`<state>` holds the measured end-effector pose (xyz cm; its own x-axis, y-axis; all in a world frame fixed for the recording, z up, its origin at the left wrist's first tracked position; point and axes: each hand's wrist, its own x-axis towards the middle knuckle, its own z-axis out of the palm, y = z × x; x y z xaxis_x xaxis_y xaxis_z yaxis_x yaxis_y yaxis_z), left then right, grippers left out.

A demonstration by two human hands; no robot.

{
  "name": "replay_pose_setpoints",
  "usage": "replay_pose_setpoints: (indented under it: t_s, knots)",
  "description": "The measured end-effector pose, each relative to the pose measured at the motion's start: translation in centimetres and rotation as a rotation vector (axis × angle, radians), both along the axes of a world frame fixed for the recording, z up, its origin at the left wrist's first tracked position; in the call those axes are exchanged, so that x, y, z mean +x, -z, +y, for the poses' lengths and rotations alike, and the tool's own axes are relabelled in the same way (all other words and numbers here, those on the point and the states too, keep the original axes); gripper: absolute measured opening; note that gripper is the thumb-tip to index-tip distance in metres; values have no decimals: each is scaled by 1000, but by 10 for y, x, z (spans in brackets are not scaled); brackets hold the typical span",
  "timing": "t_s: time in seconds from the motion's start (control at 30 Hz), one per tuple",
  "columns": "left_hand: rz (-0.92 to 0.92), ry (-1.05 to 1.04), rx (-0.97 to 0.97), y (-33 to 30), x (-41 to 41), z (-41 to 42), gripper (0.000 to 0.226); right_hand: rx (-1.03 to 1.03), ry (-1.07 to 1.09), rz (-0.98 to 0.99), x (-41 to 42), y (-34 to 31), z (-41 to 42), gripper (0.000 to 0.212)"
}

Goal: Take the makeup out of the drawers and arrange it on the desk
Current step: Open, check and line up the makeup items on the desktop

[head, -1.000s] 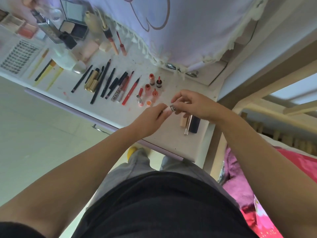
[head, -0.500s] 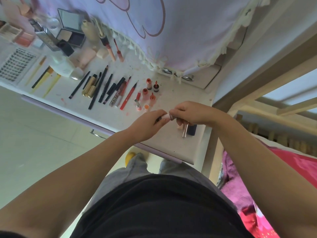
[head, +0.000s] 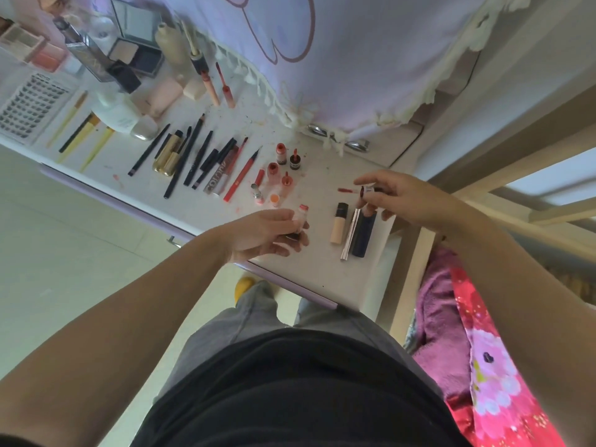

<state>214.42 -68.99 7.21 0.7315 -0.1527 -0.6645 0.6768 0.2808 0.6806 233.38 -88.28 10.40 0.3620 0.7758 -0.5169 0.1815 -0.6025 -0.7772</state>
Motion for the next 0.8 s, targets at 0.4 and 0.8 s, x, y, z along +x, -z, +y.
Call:
replay_pose_setpoints:
  t_s: [0.4,0.8]
  knots:
    - [-216,-413,1062,37,37,-59,18,97,26,-416,0,60,30,18]
    - [-32,-491,1083,50,73,-58,16,127,-55,-523,10,96,65,21]
